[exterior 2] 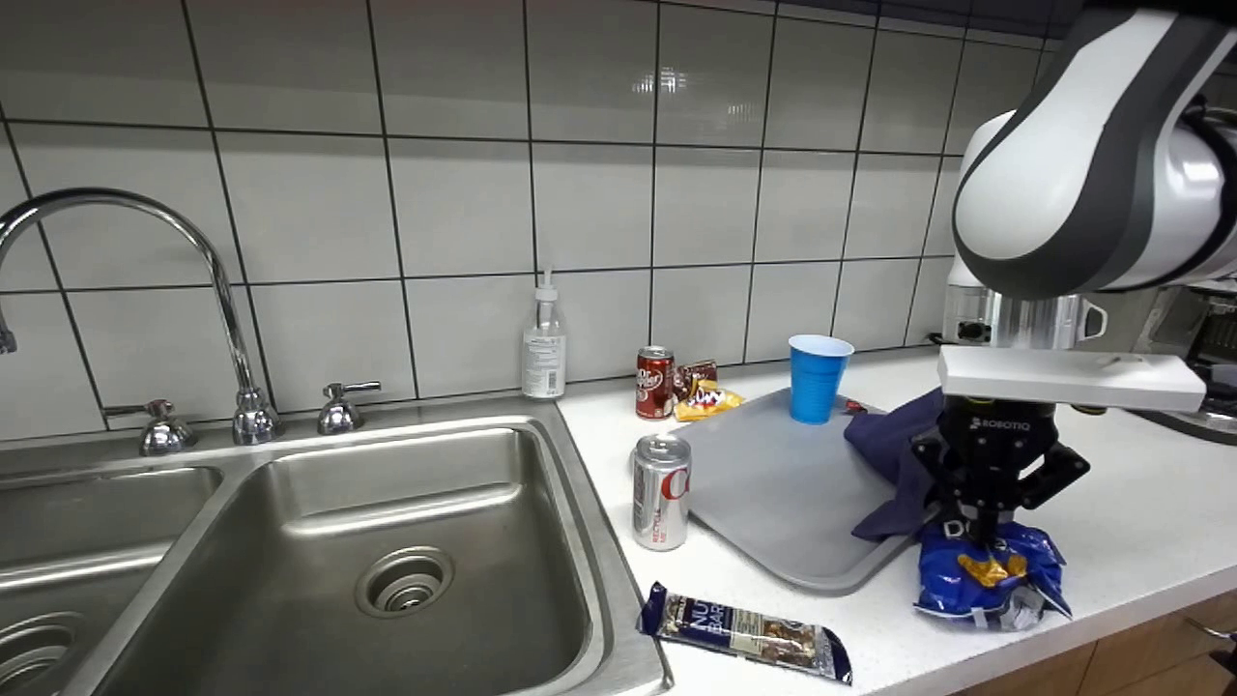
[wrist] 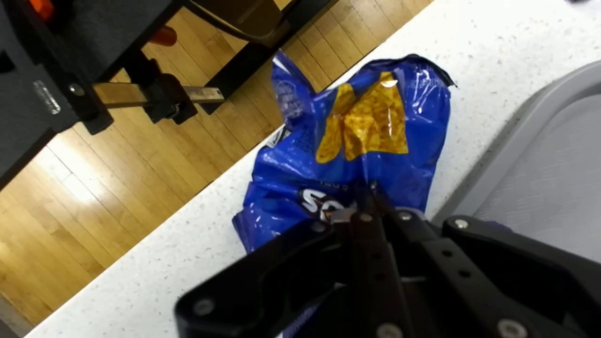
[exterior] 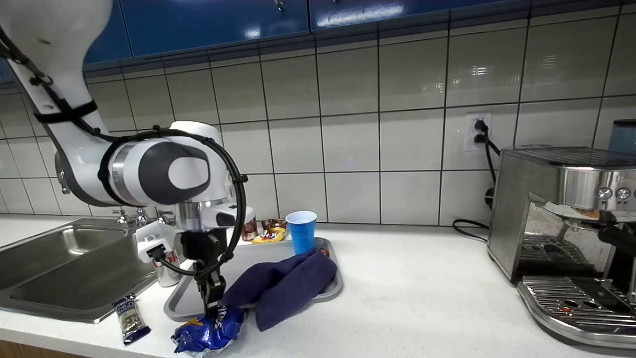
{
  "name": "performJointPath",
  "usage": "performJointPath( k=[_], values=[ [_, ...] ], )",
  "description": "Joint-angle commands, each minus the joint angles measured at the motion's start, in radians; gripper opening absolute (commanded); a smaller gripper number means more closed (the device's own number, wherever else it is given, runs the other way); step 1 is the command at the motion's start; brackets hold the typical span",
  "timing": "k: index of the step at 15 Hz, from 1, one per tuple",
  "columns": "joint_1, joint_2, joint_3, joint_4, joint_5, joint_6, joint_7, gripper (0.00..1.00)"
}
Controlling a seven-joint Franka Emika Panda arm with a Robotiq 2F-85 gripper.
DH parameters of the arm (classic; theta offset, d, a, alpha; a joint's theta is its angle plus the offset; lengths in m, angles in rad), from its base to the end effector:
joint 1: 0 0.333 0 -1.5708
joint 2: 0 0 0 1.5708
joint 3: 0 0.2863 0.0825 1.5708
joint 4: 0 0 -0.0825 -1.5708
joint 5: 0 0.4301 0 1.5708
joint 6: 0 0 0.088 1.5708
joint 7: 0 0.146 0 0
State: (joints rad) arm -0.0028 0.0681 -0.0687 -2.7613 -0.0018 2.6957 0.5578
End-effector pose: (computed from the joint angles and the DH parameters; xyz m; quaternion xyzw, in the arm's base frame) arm 0.3791 -0.0283 0.0727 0.9490 -0.3081 -0.0641 0.0187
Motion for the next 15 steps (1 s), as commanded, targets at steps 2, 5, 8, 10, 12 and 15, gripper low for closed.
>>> performJointPath(
  k=[2, 5, 8, 10, 12, 15],
  values=[
    [-0.006, -0.095, 0.001, -0.028, -0.008, -0.051, -0.026, 0.0],
    [-0.01, -0.127, 0.01, -0.023, 0.001, -0.07, -0.04, 0.0],
    [-0.012, -0.163, 0.02, -0.014, 0.017, -0.092, -0.058, 0.0],
    [-0.014, -0.185, 0.024, -0.008, 0.027, -0.1, -0.068, 0.0],
    [-0.016, -0.202, 0.028, -0.001, 0.034, -0.105, -0.071, 0.0],
    [-0.015, -0.221, 0.031, 0.014, 0.057, -0.115, -0.083, 0.0]
  ],
)
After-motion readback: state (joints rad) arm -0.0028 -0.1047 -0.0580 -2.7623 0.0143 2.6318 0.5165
